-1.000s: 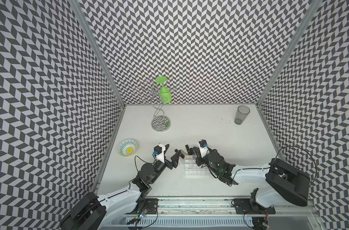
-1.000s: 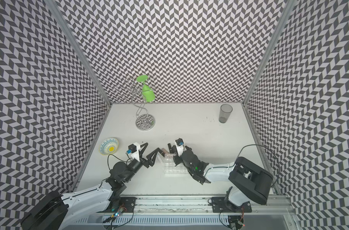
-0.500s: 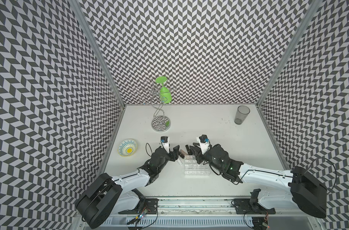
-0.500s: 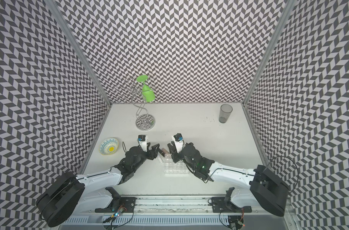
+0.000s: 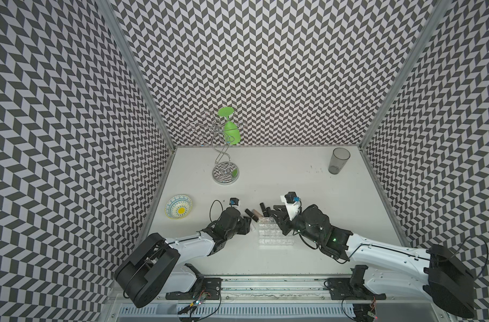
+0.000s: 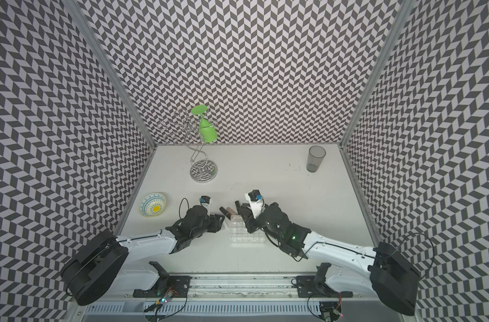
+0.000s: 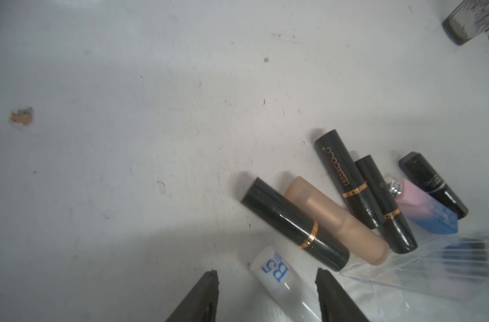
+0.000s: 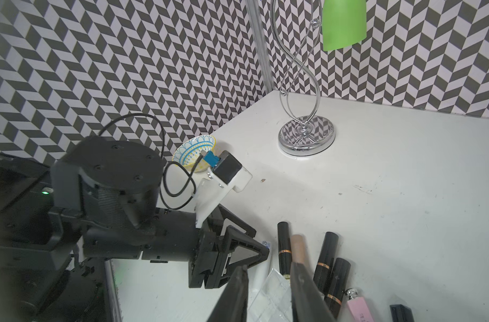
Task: Arrange the lipsticks in the organizer
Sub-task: Pick up the lipstick at the center of the board.
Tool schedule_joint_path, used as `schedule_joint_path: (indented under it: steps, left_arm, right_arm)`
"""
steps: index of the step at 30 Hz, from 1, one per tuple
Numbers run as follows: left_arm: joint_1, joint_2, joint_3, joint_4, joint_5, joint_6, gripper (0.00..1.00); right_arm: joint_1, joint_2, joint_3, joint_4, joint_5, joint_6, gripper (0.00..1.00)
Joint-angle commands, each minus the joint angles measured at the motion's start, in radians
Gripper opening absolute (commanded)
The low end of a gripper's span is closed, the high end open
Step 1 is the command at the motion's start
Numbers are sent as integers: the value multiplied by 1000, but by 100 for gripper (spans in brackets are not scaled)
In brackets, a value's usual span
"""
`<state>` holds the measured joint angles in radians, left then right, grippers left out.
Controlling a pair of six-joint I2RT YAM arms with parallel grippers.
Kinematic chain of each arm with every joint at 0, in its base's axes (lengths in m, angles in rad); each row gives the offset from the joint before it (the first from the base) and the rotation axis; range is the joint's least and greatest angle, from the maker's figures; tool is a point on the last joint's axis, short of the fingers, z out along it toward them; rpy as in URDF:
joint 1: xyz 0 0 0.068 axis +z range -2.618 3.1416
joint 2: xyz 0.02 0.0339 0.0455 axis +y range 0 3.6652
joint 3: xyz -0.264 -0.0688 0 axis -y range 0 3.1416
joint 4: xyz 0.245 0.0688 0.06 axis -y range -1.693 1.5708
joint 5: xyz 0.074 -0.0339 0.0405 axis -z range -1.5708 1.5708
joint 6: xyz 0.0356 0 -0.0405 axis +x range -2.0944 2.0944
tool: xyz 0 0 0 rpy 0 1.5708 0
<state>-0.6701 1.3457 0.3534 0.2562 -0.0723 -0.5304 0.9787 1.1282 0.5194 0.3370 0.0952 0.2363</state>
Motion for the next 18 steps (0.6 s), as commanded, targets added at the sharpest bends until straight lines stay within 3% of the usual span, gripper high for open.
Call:
schedule_joint_path:
  steps: [1,7,11,18]
  left_arm:
    - [-32,40,34,-61,-22,-30,58]
    - [-88,63,69,-179,-122,-63,52]
    - [-111,44,91,-304,-196,-90,39]
    - [-110,72,105,-359,-199,-81,40]
  right_arm:
    - [2,-68,-41,22,-15,19,30]
    - [3,-172,-80,18,-17,22,31]
    - [3,-230,-101,14,-14,26,32]
    - [3,-278,-122,14,1,27,32]
